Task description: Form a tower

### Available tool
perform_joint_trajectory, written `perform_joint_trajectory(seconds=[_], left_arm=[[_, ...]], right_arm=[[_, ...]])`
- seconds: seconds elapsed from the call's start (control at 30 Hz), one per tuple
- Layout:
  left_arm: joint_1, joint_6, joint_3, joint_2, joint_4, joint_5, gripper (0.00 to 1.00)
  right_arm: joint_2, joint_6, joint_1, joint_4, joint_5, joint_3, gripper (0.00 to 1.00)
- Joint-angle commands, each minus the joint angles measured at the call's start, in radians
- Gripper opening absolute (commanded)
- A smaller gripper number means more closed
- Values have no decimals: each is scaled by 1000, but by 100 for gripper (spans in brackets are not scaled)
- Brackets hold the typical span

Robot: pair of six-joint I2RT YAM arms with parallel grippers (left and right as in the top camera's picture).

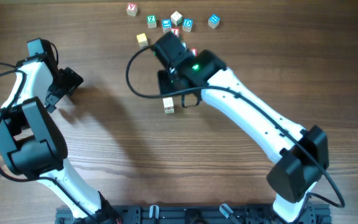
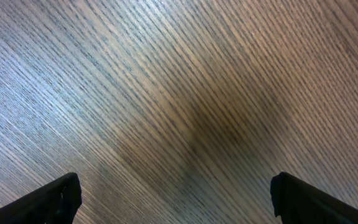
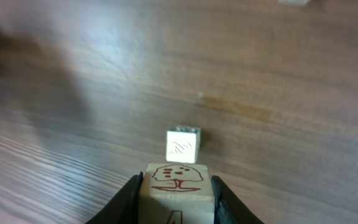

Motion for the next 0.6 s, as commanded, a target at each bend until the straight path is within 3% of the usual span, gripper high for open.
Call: perform_joint_trajectory(seconds=[0.0,0.57], left_arm=[[3,-2,-5,1,0,-9,100],[3,-2,-5,1,0,-9,100]], right_arm=[[60,52,19,6,49,-39,32],[177,60,60,76,80,-42,33]])
